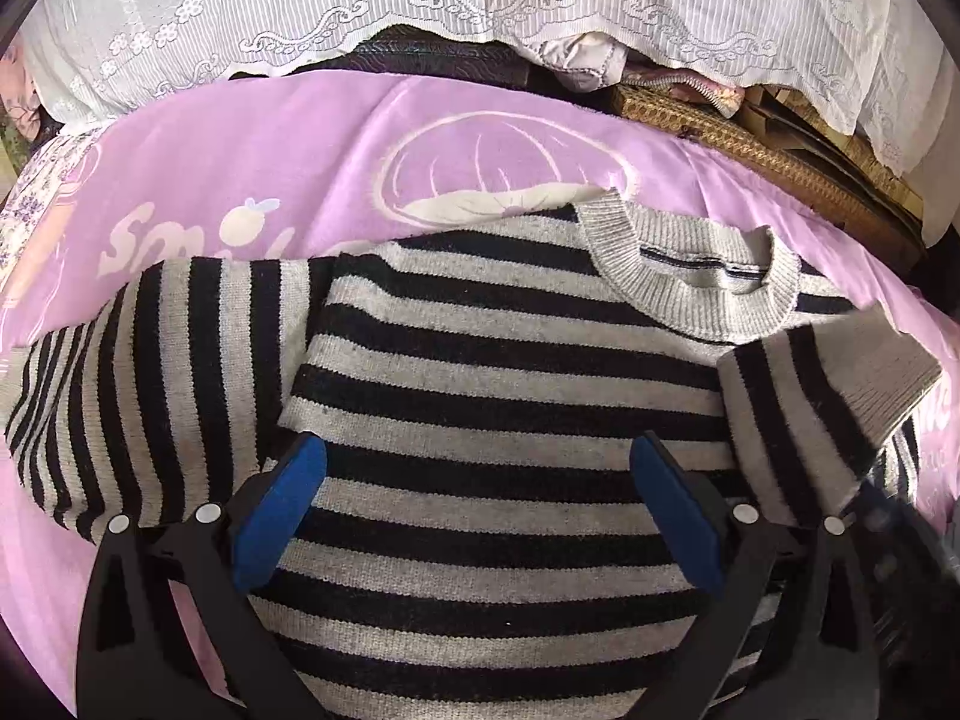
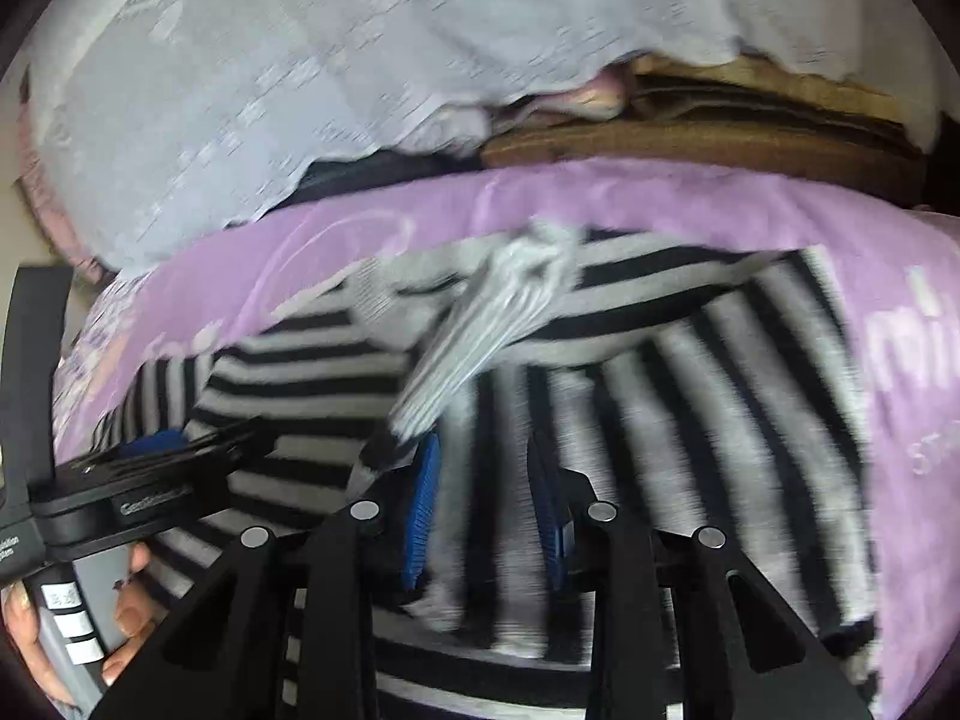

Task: Fold small clothes
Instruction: 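Lift the held sleeve with the right gripper and fold it across the body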

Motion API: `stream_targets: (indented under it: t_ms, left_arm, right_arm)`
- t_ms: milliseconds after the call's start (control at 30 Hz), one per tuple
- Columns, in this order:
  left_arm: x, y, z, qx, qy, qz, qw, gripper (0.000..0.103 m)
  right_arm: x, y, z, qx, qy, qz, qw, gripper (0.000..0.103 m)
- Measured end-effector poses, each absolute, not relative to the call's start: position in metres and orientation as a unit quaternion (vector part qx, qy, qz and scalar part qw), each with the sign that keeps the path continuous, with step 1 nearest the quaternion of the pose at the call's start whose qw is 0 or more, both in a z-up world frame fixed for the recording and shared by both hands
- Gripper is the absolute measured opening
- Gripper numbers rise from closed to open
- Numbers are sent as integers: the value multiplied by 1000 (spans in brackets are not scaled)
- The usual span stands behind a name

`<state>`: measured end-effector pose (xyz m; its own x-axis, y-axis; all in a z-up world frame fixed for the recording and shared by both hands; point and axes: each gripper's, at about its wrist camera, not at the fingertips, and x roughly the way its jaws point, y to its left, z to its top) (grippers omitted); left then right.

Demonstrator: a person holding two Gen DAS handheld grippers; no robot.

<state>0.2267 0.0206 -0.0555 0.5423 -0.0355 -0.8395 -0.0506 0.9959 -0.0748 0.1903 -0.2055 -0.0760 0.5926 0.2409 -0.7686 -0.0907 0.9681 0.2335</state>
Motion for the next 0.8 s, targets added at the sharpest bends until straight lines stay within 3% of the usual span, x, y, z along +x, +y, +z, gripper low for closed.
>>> stream_targets:
  t_ms: [167, 367, 600, 700, 733, 767, 800]
  left_arm:
    - [224, 35, -50, -65, 468, 15, 881, 99]
    - [214, 47, -32, -107, 447, -7, 888, 99]
    - [199, 26, -16, -110, 430, -64, 894, 99]
    - [203, -3, -34, -59, 443, -80, 891, 99]
    - [209, -14, -50, -27, 460, -76, 884, 99]
    - [215, -21, -67, 0, 480, -64, 875, 99]
    - [224, -27, -89, 28, 506, -40, 861, 99]
  right_arm:
    - [175, -201, -78, 85, 434, 105, 891, 33]
    - [152, -254, -43, 106, 378, 63, 918, 44]
    - [156, -323, -46, 155, 374, 28, 914, 44]
    - [169, -335, -65, 189, 396, 36, 898, 43]
    - [175, -343, -76, 204, 409, 30, 889, 41]
    - [179, -347, -86, 213, 418, 18, 883, 32]
    - [182, -358, -97, 221, 422, 5, 879, 8]
